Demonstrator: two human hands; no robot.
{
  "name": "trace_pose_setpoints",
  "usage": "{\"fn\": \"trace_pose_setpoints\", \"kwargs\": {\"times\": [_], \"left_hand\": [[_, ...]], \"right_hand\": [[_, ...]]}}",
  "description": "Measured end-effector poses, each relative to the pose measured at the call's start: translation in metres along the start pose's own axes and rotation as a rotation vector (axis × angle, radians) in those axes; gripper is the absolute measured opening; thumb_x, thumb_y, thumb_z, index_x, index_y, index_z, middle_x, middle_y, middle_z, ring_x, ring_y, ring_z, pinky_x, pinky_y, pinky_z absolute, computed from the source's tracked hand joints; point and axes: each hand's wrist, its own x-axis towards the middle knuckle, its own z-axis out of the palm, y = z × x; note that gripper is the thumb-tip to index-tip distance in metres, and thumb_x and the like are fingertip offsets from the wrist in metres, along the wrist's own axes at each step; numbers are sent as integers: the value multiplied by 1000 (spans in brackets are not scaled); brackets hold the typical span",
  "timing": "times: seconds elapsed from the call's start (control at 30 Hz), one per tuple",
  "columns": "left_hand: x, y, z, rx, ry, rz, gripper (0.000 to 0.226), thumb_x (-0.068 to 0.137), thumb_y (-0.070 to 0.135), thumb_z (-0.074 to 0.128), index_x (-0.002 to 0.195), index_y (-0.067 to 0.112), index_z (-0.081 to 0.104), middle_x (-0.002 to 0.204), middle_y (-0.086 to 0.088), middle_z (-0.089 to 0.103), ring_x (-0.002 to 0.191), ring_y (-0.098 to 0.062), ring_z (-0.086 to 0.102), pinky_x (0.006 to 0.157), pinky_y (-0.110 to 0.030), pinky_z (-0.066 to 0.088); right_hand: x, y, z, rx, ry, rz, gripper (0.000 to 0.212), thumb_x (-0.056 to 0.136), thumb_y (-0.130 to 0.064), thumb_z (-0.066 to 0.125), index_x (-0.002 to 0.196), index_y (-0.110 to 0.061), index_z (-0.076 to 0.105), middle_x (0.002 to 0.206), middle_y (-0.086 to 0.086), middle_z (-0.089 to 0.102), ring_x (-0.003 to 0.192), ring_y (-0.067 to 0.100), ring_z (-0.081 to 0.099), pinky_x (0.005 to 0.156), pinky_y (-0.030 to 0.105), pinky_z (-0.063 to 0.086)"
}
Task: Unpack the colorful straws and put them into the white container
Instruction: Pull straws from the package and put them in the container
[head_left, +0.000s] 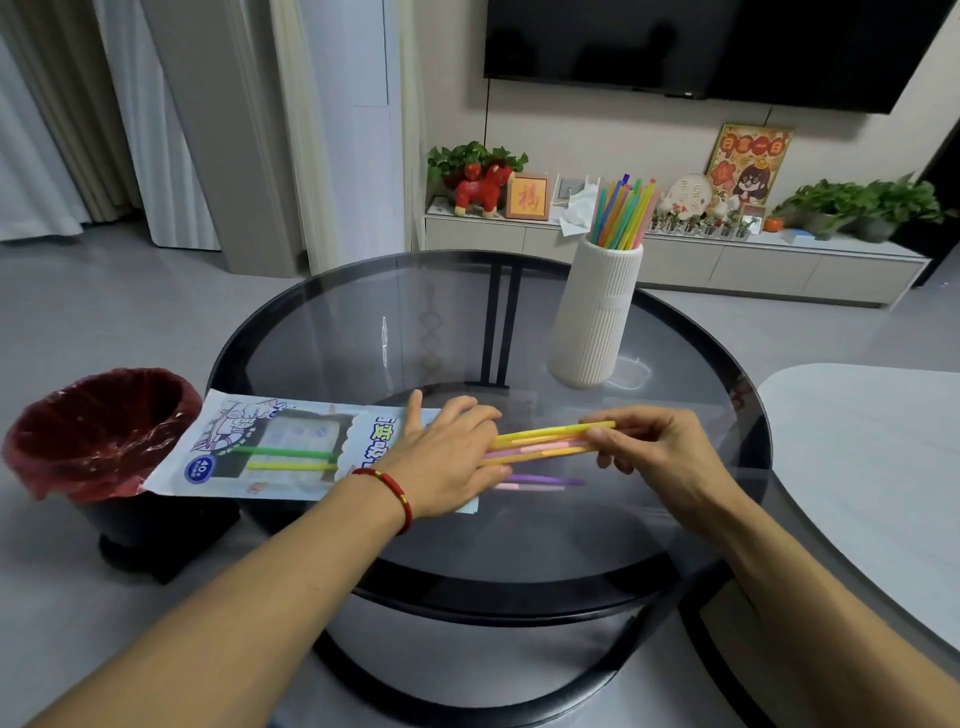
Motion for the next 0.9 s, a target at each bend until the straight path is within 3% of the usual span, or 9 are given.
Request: {"fn": "trace_pose_setpoints", "kwargs": {"times": [0.1, 0.17, 0.3, 0.4, 0.5, 0.6, 0.73, 0.9], "left_hand": [[0, 1, 0, -14, -9, -13, 30, 103, 47, 38, 110, 20, 48, 146, 6, 38, 144, -14, 17, 115, -71, 2], [0, 5, -1, -30, 2, -18, 26, 104, 40, 36, 110, 18, 47, 132, 4, 44, 137, -14, 25, 115, -71, 7], [1, 15, -1, -59, 21, -14, 21, 105, 34, 34, 107, 17, 47, 121, 3, 45, 130, -15, 30, 115, -68, 11], [3, 22, -1, -71, 30, 11, 21, 105, 34, 35, 108, 17, 47, 122, 2, 45, 133, -14, 29, 115, -67, 10], [3, 22, -1, -73, 40, 11, 18, 103, 35, 38, 105, 18, 45, 119, 2, 45, 132, -13, 30, 116, -67, 10], [3, 16, 1, -69, 27, -8, 18, 104, 36, 37, 102, 19, 42, 112, 5, 40, 126, -13, 32, 116, -67, 11], [4, 17, 8, -95, 42, 35, 15, 104, 35, 38, 99, 21, 39, 106, 8, 35, 120, -11, 33, 116, -65, 12], [2, 1, 15, -145, 24, -20, 18, 101, 42, 43, 102, 24, 42, 111, 11, 42, 124, -12, 36, 116, -63, 12]], "right_hand": [[4, 6, -10, 211, 99, 76, 38, 69, -40, 89, 93, -11, 85, 71, 7, 72, 63, 15, 59, 60, 23, 51], [6, 7, -7, 432, 130, 154, 45, 61, -37, 94, 91, -5, 83, 72, 5, 70, 62, 14, 59, 55, 18, 50], [4, 5, 24, 643, 10, 225, 45, 70, -46, 89, 96, -16, 67, 75, 4, 55, 65, 14, 48, 56, 20, 39], [2, 2, 57, 552, -8, 245, 33, 88, -37, 75, 103, -10, 64, 72, 6, 57, 62, 15, 52, 56, 21, 41], [4, -6, 66, 374, 96, 205, 20, 101, -19, 65, 94, 0, 68, 60, 11, 58, 52, 18, 49, 47, 21, 42], [8, -12, 55, 297, 205, 158, 23, 101, -15, 64, 92, 6, 71, 60, 15, 59, 50, 19, 52, 44, 23, 42], [3, -14, 62, 280, 131, 180, 32, 101, -16, 64, 93, 15, 68, 66, 21, 66, 53, 21, 60, 49, 26, 51], [12, -37, 28, 105, 304, 75, 24, 91, -7, 61, 80, 8, 75, 58, 19, 68, 46, 22, 60, 46, 26, 51]]}}
